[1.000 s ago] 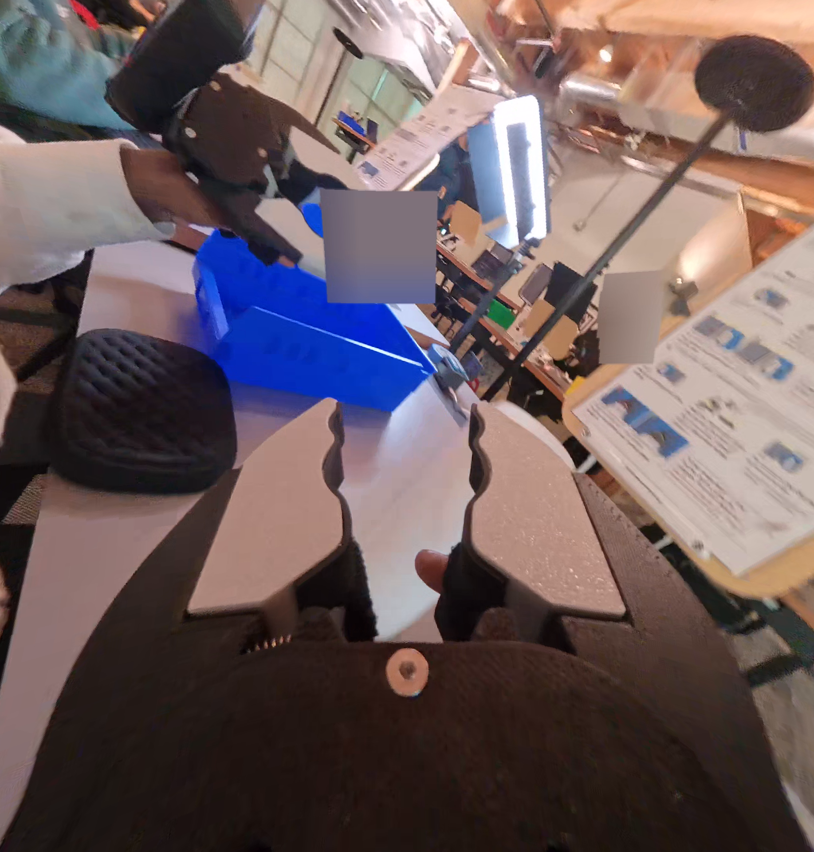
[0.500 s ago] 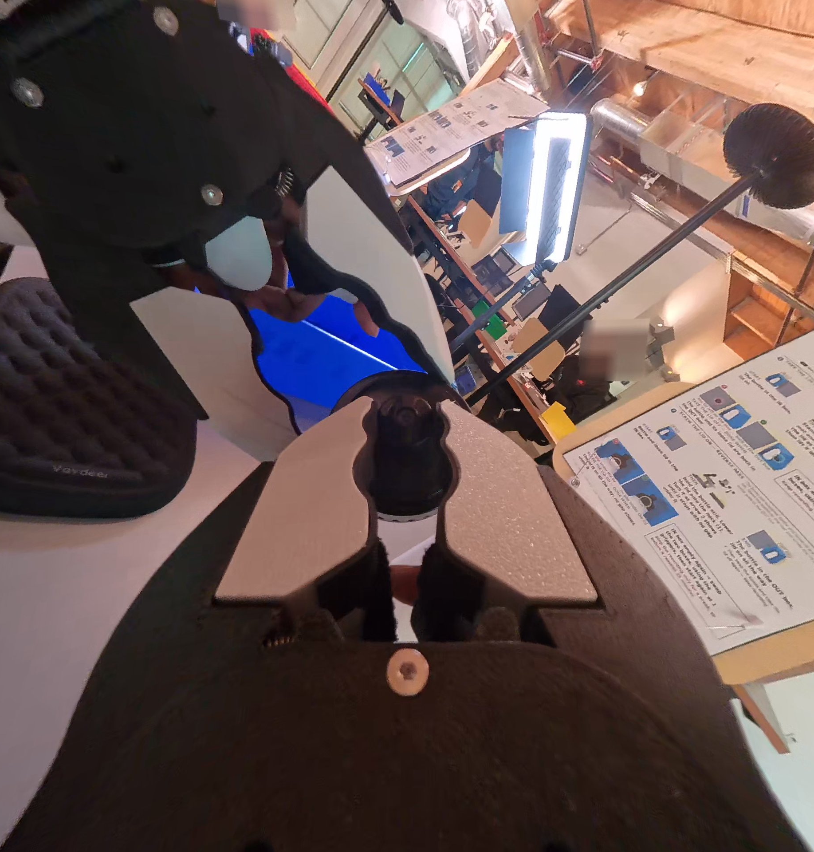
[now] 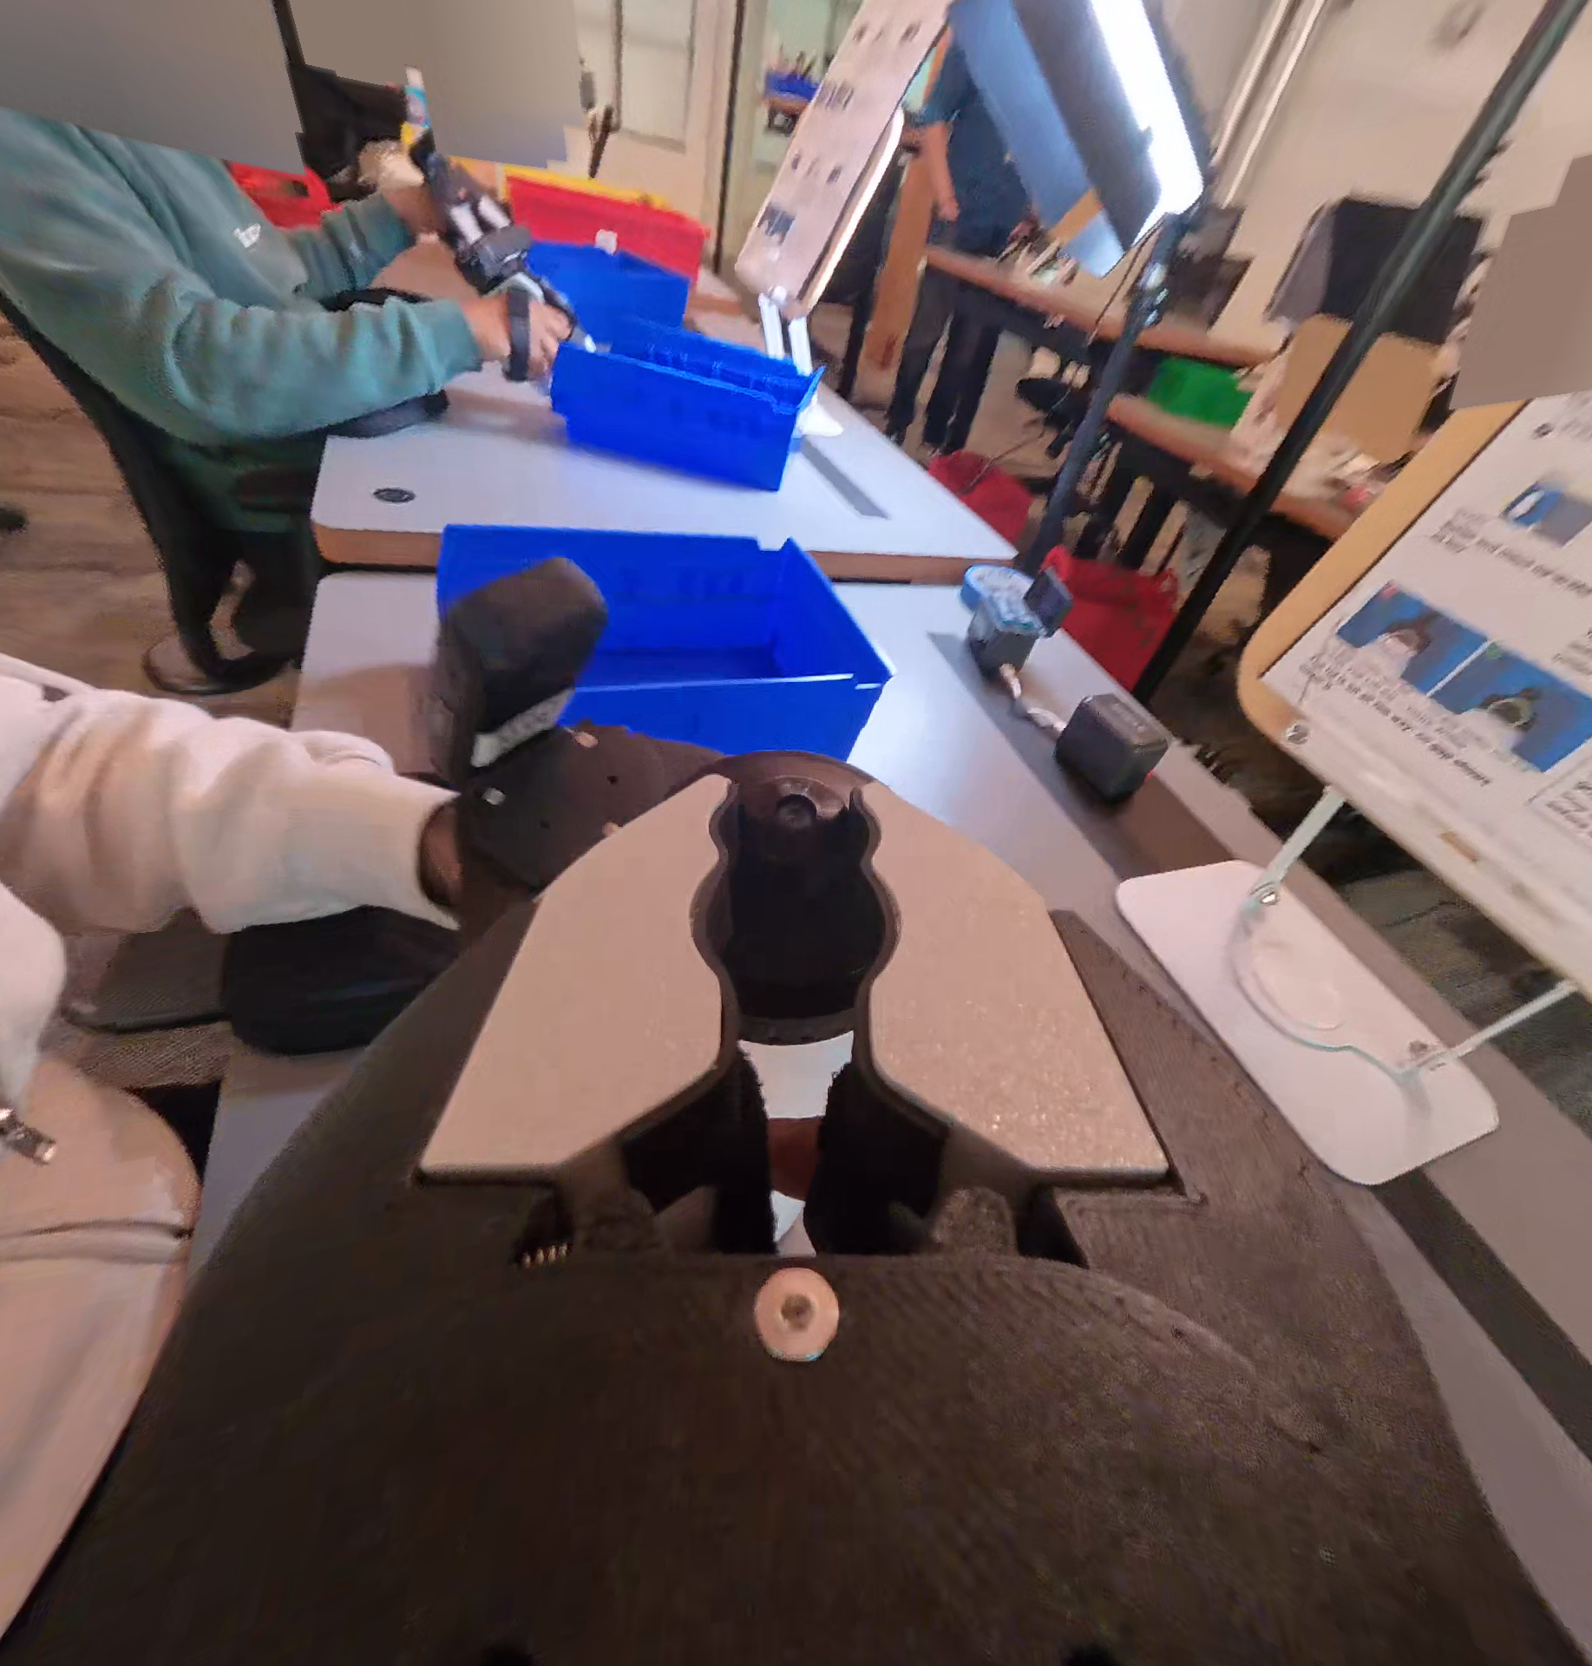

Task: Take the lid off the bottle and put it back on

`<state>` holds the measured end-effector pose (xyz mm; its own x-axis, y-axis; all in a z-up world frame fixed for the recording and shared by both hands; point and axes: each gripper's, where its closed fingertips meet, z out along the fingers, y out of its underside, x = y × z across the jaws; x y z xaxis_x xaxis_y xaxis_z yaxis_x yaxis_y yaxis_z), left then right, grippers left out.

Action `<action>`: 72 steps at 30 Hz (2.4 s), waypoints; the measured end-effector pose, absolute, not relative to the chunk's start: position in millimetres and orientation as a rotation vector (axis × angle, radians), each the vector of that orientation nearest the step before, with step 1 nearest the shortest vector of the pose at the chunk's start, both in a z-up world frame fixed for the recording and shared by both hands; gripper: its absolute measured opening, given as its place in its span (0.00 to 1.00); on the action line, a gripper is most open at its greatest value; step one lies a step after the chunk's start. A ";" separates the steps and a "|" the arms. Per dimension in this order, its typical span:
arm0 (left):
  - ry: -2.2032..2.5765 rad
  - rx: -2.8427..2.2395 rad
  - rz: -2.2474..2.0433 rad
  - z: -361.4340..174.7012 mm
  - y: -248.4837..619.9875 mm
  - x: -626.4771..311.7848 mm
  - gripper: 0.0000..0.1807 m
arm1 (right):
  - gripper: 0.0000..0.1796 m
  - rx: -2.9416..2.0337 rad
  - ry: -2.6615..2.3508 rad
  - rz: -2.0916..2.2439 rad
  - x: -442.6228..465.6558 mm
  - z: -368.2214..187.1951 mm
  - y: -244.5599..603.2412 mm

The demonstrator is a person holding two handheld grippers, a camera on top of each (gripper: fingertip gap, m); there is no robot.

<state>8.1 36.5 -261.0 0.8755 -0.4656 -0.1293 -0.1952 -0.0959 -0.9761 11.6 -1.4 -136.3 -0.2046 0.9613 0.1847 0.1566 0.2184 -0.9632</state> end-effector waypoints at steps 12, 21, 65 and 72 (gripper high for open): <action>0.600 -1.773 -0.389 -294.1 16.1 24.4 0.48 | 0.13 -1.221 -1.740 1.130 -0.2 -161.1 -1.9; 0.585 -1.760 -0.399 -293.9 16.2 26.0 0.48 | 0.13 -1.261 -1.791 0.998 -3.3 -179.3 -4.5; 0.540 -1.755 -0.397 -293.5 20.5 22.1 0.48 | 0.30 -1.202 -1.249 1.156 38.0 -171.7 -19.7; 0.603 -1.730 -0.426 -293.4 16.4 28.3 0.48 | 0.58 -1.147 -1.596 1.291 -0.4 -197.6 -7.0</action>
<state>28.3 16.4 -293.4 0.7988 -0.6007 -0.0338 -0.1696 -0.1709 -0.9706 -0.4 -7.0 -197.6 -0.2984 0.9541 0.0258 0.1745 0.0811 -0.9813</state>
